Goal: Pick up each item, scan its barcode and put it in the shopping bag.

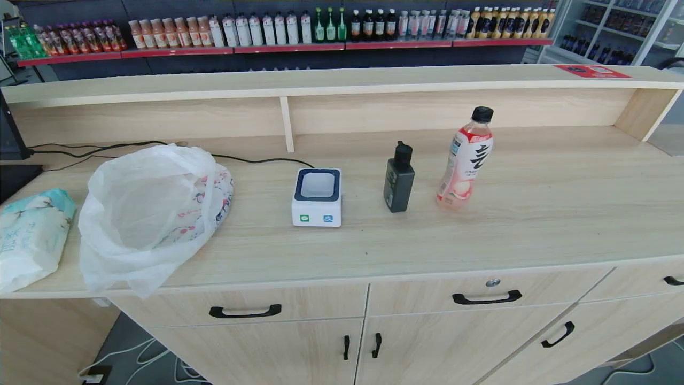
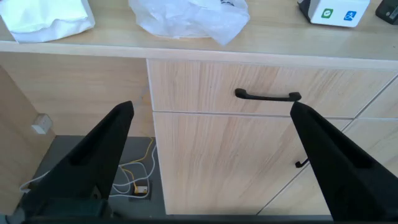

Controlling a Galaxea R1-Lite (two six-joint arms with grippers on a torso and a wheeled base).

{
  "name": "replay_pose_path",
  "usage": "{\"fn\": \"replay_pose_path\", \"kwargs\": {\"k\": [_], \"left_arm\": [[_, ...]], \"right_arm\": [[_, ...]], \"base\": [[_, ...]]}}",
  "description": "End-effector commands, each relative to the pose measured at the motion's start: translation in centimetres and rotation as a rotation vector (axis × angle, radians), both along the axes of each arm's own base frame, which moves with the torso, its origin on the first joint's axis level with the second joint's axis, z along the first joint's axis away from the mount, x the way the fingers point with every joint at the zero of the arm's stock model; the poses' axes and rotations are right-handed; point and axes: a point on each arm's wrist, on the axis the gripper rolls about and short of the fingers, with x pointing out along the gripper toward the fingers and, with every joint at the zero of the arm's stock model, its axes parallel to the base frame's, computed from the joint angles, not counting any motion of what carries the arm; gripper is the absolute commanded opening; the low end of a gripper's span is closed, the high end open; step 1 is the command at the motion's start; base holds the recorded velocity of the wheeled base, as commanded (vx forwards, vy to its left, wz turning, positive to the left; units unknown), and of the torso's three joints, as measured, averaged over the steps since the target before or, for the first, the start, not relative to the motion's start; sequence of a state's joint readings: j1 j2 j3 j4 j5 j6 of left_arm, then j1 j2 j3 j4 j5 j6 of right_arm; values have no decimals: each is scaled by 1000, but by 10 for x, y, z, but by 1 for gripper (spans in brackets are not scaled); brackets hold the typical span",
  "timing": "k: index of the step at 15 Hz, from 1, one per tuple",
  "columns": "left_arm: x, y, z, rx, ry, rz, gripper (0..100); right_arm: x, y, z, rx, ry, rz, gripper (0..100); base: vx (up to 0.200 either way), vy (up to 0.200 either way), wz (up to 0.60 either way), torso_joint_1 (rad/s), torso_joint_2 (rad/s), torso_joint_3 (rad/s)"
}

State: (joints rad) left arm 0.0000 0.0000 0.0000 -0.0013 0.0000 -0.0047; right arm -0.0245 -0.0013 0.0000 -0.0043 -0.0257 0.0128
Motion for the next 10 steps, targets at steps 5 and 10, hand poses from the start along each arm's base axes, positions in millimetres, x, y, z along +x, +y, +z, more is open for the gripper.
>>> {"fn": "replay_pose_path", "kwargs": {"k": [5, 10], "left_arm": [[0, 0, 0, 0, 0, 0, 100], [0, 0, 0, 3, 0, 0, 100]], "right_arm": [[-16, 1, 47, -19, -196, 10, 100], [42, -1, 131, -24, -323, 9, 100]], "base": [[0, 0, 0, 0, 0, 0], [0, 0, 0, 0, 0, 0]]}}
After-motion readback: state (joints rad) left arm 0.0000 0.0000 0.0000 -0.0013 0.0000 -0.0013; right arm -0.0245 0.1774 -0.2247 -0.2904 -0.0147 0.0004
